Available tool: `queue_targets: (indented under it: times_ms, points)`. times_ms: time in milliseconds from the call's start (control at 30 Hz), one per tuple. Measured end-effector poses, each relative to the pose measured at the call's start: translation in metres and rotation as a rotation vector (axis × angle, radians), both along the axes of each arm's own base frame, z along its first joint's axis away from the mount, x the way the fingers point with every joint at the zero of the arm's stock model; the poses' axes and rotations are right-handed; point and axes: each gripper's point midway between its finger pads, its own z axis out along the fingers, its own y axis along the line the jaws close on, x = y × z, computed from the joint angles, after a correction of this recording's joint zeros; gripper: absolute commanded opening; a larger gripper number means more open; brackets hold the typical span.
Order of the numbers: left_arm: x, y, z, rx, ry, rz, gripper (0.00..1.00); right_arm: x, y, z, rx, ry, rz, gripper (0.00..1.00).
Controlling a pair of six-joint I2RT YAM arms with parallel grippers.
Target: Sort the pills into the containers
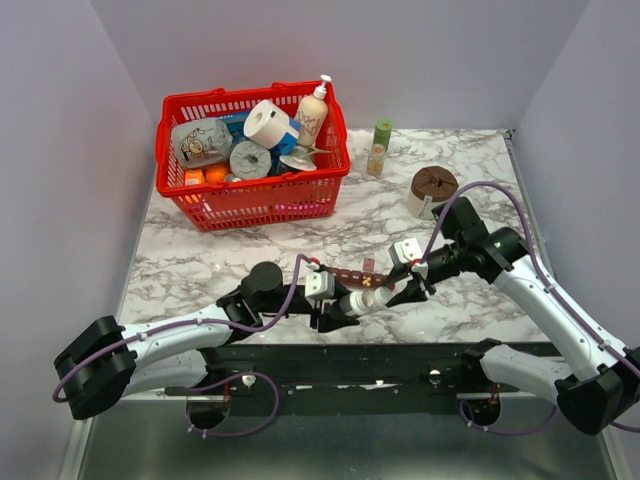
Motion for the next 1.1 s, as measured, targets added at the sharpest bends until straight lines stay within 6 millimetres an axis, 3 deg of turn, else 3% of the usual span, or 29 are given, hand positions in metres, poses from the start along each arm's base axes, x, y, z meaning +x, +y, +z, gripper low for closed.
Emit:
queue_targets:
  times_ms: [467,733,1100]
  points:
    - [-0.001,-0.003,-0.004,0.031,0.012,-0.020,0.00,-0.002,0.014,0.011,-0.017,-0.027,0.073,0.22]
    - [-0.001,-0.005,0.002,0.022,0.001,-0.022,0.00,-0.003,0.021,0.028,0.014,-0.035,0.095,0.22]
    - [0.001,-0.007,0.010,-0.008,0.008,-0.013,0.00,-0.013,0.029,0.032,0.043,-0.018,0.145,0.22]
